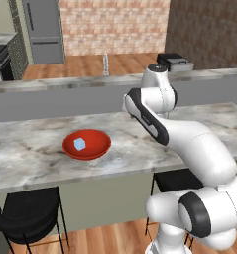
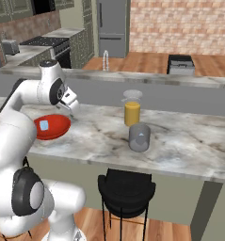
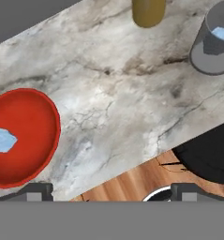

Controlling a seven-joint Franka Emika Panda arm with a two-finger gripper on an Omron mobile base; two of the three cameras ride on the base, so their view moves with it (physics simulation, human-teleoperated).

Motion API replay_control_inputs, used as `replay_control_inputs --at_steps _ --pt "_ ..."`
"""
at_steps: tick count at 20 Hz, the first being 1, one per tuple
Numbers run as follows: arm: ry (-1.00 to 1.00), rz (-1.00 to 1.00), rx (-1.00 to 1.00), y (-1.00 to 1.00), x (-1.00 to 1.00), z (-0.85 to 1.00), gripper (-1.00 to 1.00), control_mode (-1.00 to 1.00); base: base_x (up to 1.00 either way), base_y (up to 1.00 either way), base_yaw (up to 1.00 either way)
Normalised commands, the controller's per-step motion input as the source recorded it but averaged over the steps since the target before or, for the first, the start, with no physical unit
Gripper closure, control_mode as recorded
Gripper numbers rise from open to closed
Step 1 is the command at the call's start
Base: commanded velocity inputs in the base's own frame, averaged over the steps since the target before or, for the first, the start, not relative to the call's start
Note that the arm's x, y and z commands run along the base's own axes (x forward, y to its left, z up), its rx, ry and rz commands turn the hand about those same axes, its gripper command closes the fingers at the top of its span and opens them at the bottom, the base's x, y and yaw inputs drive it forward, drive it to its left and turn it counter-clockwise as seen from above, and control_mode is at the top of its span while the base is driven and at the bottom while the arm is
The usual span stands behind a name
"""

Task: There are two ice cubes in the ice bowl. Place both ice cubes in the glass cup.

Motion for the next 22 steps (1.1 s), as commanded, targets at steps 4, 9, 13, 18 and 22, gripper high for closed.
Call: replay_control_inputs --at_steps 4,9,13,18,22 --pt "0.02 0.18 0.00 0.68 0.01 0.00 -1.00 -1.00 0.00 0.00 0.00" --pt "0.10 0.29 0.01 0.55 0.00 0.00 -1.00 -1.00 0.00 0.00 0.00" --pt "0.10 0.36 0.06 0.43 0.01 -0.04 -1.00 -1.00 0.00 0.00 0.00" --pt "0.04 0.49 0.05 0.19 0.00 -0.22 -1.00 -1.00 0.00 0.00 0.00" --pt "0.00 0.40 0.00 0.03 -0.05 -0.13 -1.00 -1.00 0.00 0.00 0.00"
